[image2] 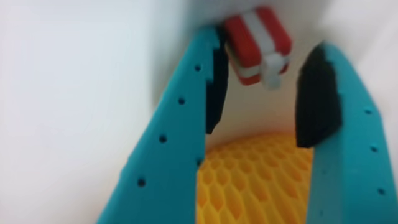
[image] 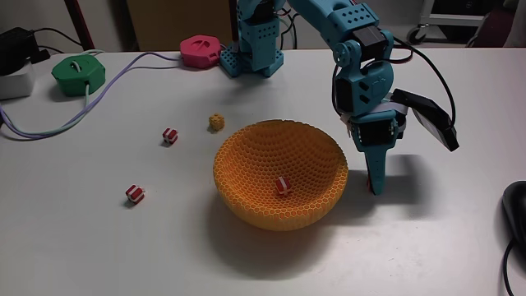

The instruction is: Place cube pieces into the yellow basket

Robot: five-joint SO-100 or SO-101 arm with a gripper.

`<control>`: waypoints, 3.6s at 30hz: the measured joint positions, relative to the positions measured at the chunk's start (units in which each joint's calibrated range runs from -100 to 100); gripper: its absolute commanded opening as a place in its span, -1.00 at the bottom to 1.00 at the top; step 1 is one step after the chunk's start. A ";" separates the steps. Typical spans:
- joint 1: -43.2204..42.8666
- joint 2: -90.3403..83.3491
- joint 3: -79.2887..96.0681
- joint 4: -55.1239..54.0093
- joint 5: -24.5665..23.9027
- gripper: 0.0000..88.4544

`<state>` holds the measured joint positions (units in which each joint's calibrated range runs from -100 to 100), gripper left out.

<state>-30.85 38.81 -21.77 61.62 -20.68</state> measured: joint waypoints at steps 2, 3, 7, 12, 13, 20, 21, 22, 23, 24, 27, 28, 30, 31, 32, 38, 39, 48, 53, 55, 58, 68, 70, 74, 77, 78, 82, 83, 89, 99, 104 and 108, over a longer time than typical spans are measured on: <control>0.00 0.39 -0.69 -0.55 0.00 -0.79; -0.19 0.59 -0.89 -0.78 0.00 -0.84; -1.16 1.28 -1.28 -2.22 -0.29 -0.94; -1.26 1.48 -2.96 -2.22 -0.05 -1.00; -1.26 1.57 -3.74 -1.44 0.44 -1.00; 4.84 -10.33 -6.31 6.43 3.91 -1.00; 6.87 -13.38 -6.31 7.43 4.15 -1.00; 8.90 -16.53 -6.31 8.43 4.35 -1.00; 11.03 -19.48 -6.31 9.76 4.49 -1.00; 13.15 -22.53 -6.31 11.43 4.54 -1.00; 19.63 -31.19 -3.74 16.53 4.54 -0.47; 21.95 -33.74 -1.08 17.64 4.54 -0.38; 24.27 -37.19 4.43 19.52 4.25 -0.31; 24.66 -38.17 7.00 19.97 3.61 -0.28; 24.37 -38.66 9.46 19.97 3.03 -0.26; 24.08 -38.96 12.61 21.08 0.78 -0.14; 23.69 -38.86 12.71 21.19 -0.10 -0.12; 36.36 -48.70 22.96 13.64 -19.15 -0.16; 47.58 -53.62 45.62 -13.42 -28.77 -0.12; 49.81 -53.62 53.79 -25.29 -30.13 -0.11; 54.26 -52.73 59.41 -37.49 -29.89 -0.13; 59.09 -39.45 62.46 -58.57 -29.26 -0.17; 58.70 -34.73 61.38 -61.23 -29.21 -0.19; 58.51 -27.05 57.14 -64.67 -29.16 -0.21; 58.70 -21.64 53.10 -66.56 -29.16 -0.25; 58.70 -19.97 51.63 -67.00 -29.06 -0.28; 58.61 -16.04 47.68 -67.22 -28.91 -0.47; 58.51 -15.74 47.59 -67.22 -28.86 -0.58; 60.15 -15.45 46.70 -64.45 -25.01 -1.00; 58.80 -26.56 40.30 -51.47 -15.58 -1.00; 45.74 -35.61 27.29 -33.94 -16.80 -1.00; 31.24 -36.69 27.49 -30.17 -23.15 -0.89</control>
<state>0.39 2.12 5.71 31.45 -43.83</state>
